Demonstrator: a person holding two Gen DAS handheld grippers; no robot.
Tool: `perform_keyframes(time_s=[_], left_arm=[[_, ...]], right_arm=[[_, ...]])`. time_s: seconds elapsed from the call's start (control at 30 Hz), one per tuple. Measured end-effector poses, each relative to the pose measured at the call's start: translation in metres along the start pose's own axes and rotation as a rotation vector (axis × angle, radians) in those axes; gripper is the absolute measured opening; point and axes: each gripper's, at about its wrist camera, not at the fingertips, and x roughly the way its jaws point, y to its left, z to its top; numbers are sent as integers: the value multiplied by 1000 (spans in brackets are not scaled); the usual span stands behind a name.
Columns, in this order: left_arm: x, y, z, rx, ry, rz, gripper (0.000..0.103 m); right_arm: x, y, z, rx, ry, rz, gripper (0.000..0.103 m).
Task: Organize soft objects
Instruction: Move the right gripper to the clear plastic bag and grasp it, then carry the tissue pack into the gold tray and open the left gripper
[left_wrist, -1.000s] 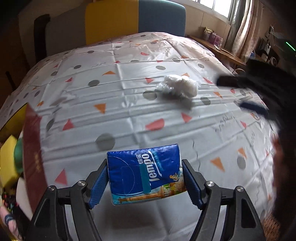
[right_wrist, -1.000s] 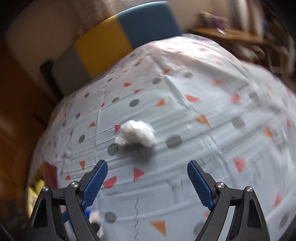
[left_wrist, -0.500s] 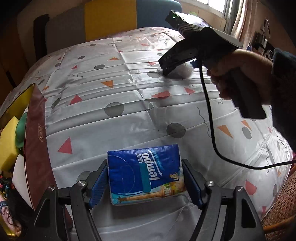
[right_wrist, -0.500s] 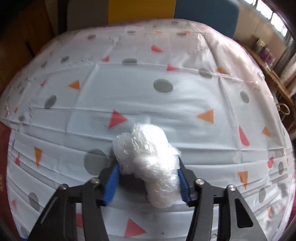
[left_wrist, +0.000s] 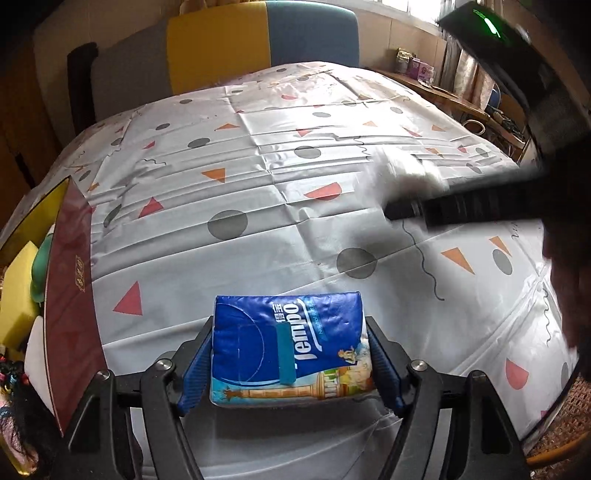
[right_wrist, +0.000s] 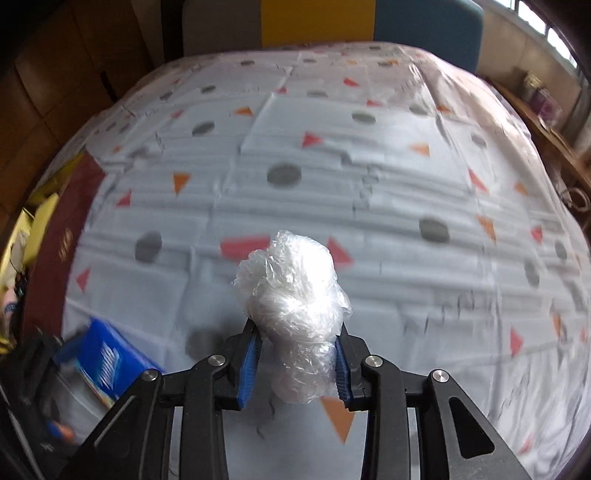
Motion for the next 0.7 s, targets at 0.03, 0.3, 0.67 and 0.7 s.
perform_keyframes(time_s=[0.03, 0.3, 0.67, 0.7], left_arm=[[-1, 0, 0, -4, 3, 0, 75], [-37, -3, -3, 6, -76, 1, 75], [-88, -7, -2, 8, -165, -25, 75], [-91, -7, -2, 7, -170, -27, 75]], right_arm=[[8, 1, 0, 8, 12, -3, 35], [21, -3, -1, 8, -37, 10, 35], [16, -1, -1, 1, -46, 12, 37], [16, -1, -1, -4, -46, 11, 38]])
